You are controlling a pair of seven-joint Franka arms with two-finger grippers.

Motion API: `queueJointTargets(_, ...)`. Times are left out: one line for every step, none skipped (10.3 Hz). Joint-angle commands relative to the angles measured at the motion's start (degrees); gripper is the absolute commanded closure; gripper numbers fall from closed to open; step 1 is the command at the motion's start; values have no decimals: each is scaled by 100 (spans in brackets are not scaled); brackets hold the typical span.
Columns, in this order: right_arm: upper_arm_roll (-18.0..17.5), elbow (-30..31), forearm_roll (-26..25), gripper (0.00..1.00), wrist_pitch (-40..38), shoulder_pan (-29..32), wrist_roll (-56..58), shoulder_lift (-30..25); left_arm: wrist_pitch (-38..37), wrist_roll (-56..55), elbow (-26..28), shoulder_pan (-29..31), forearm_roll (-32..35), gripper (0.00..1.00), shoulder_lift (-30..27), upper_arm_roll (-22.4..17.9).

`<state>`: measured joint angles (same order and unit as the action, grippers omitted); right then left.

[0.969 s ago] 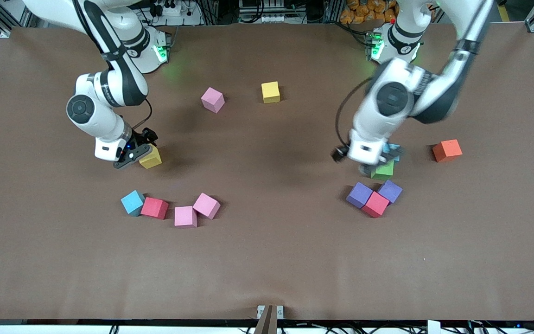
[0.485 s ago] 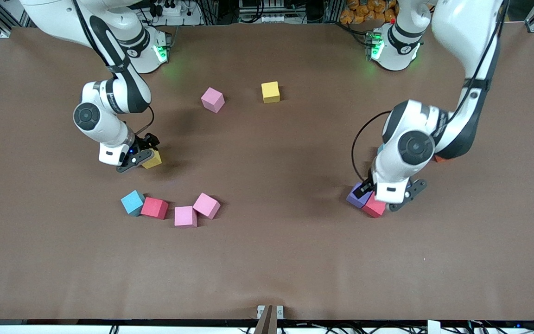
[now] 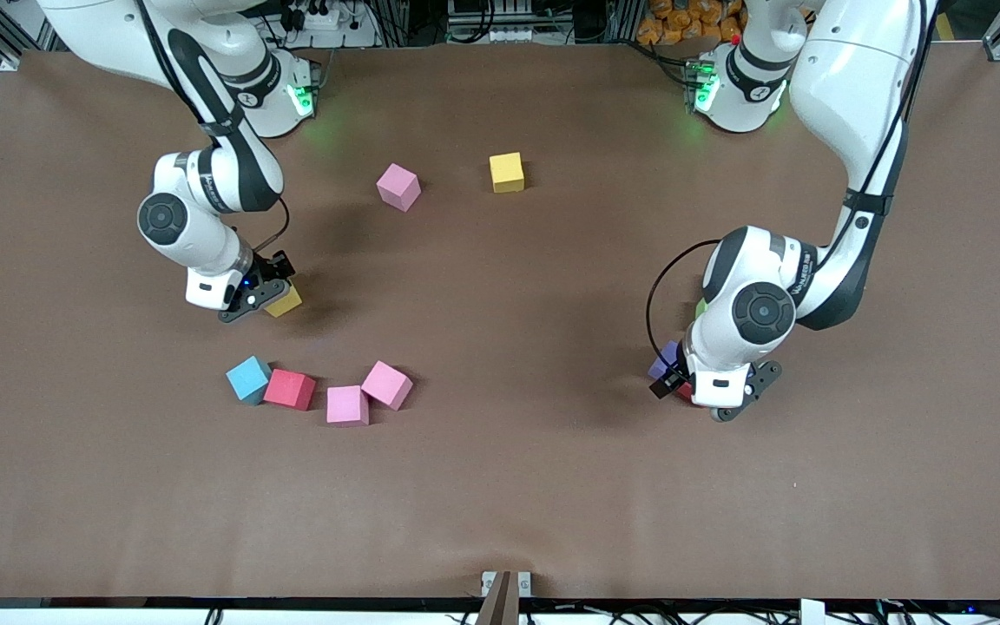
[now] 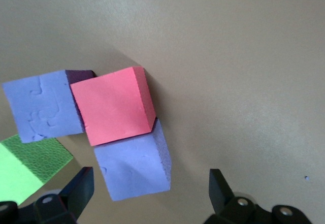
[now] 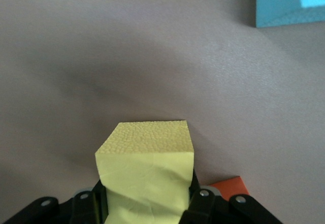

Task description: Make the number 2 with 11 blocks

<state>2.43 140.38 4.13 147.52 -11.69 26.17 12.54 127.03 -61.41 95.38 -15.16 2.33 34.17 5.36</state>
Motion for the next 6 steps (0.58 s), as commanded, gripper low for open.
queueJointTargets(-320, -10, 61, 56, -415, -70, 107, -549, 42, -73, -11, -66, -154, 0, 72, -167)
queueJointTargets(-610, -97, 61, 56, -695, -87, 99, -760, 33, -73, 50, -66, -154, 0, 72, -167)
queueJointTargets(-795, -142, 61, 56, -785, -131, 99, -884, 7, -73, 77, -66, -154, 0, 72, -176)
queueJointTargets(-910, -151, 61, 56, -777, -306, 116, -946, 6, -125, 86, -66, -154, 0, 72, -202)
queueJointTargets(-920, -160, 61, 56, -751, -586, 142, -1008, 15, -134, 86, -66, -163, 0, 81, -202)
queueJointTargets(-920, -194, 61, 56, -751, -928, 134, -1052, 24, -134, 86, -66, -207, 0, 98, -202)
